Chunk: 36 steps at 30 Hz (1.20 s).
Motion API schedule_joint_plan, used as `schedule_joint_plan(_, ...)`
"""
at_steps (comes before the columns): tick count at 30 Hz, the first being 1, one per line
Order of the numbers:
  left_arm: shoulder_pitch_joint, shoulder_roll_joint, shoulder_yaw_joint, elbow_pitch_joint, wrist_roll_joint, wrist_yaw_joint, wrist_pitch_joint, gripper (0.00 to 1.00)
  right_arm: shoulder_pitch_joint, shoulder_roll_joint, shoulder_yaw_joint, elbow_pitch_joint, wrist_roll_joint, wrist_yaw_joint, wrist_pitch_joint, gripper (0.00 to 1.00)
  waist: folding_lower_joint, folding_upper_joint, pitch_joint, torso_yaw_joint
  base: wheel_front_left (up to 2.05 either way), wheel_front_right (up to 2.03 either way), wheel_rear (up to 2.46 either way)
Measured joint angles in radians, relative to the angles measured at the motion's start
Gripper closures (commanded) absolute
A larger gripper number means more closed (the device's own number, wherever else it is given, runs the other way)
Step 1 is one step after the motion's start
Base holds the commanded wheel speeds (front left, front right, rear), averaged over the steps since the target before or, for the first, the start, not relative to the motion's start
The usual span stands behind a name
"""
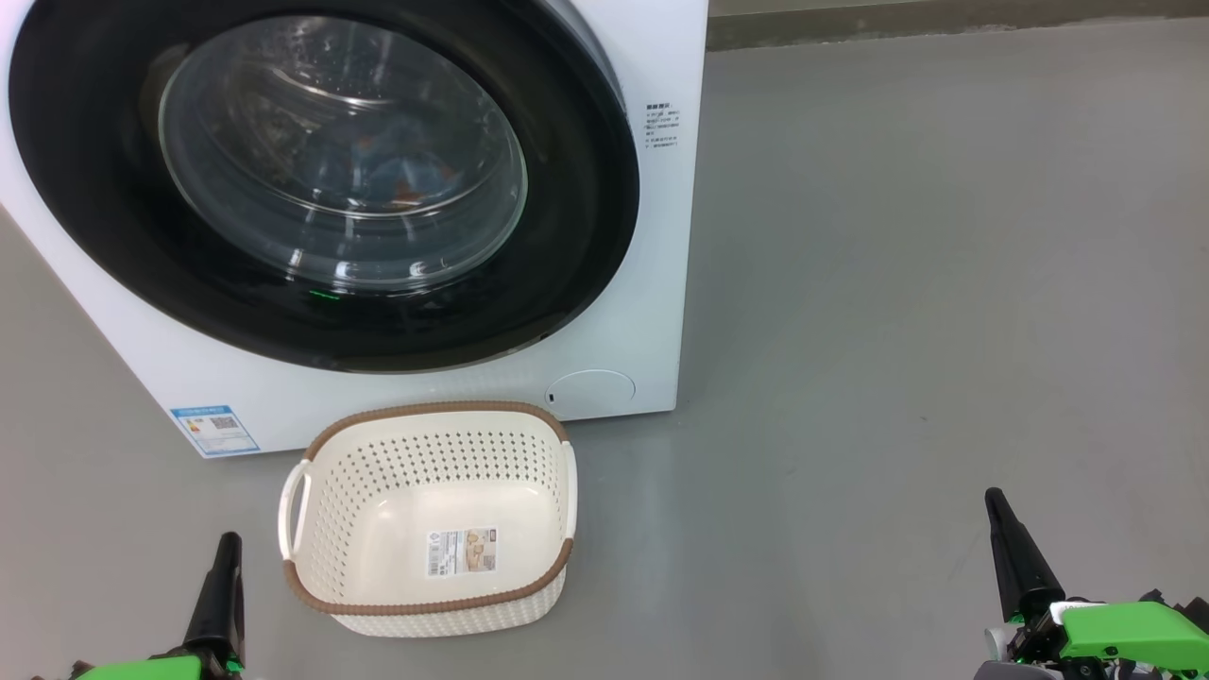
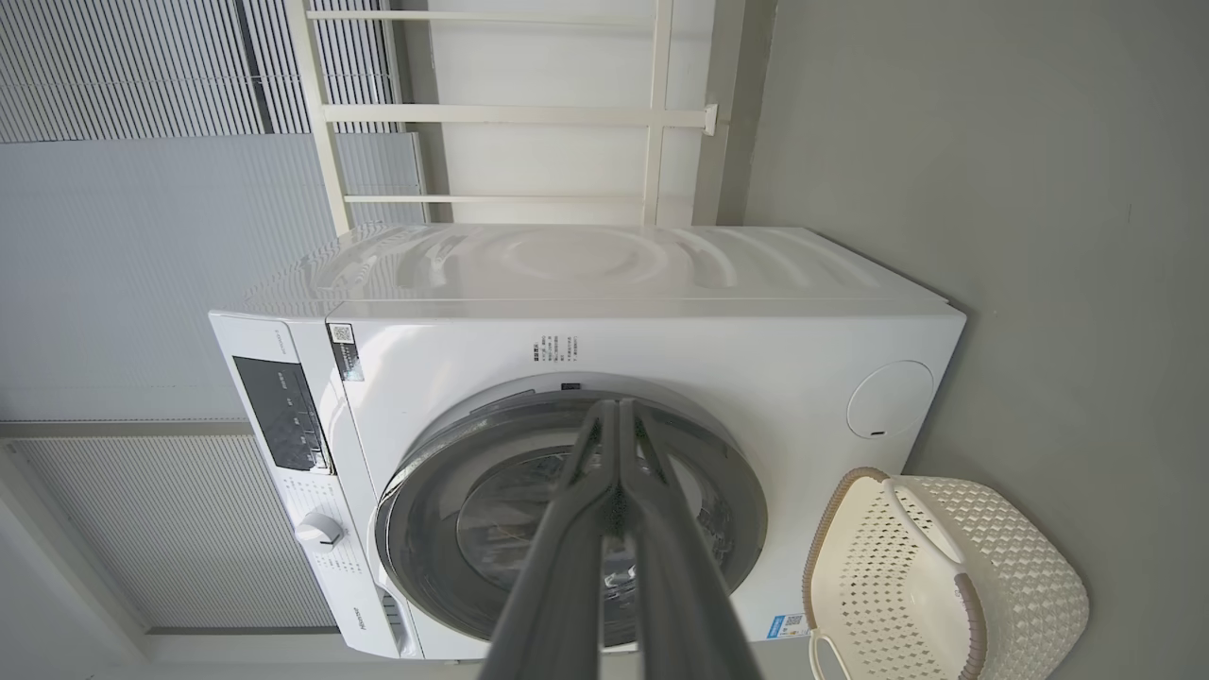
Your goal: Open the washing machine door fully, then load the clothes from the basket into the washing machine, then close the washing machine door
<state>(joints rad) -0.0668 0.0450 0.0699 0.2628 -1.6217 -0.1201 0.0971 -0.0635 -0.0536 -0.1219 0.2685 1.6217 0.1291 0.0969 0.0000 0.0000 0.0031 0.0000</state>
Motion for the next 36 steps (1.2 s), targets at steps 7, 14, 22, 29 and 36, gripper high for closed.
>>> schedule_joint_plan(7,0.000,-0.002,0.002,0.000,0.000,0.000,0.007,1.00,0.000,0.002,-0.003,0.000,0.000,0.000,0.004,1.00,0.0000,0.0000,0.000,0.000,0.00,0.00,0.00)
schedule_joint_plan(14,0.000,-0.005,0.002,0.000,0.000,0.000,0.007,1.00,0.000,0.002,-0.005,0.000,-0.001,0.000,0.007,1.00,0.0000,0.0000,0.000,0.000,0.00,0.00,0.00)
schedule_joint_plan(22,0.000,-0.006,0.003,0.000,0.001,0.000,0.007,1.00,0.000,0.002,-0.006,0.000,-0.001,0.000,0.007,1.00,0.0000,0.0000,0.000,0.000,0.00,0.00,0.00)
schedule_joint_plan(29,0.000,-0.007,0.004,0.000,0.001,0.000,0.007,1.00,0.000,0.002,-0.007,0.000,-0.001,0.000,0.007,1.00,0.0000,0.0000,0.000,0.000,0.00,0.00,0.00)
schedule_joint_plan(36,0.000,-0.007,0.004,0.000,0.001,0.000,0.007,1.00,0.000,0.003,-0.008,0.000,-0.001,0.000,0.007,1.00,0.0000,0.0000,0.000,0.000,0.00,0.00,0.00)
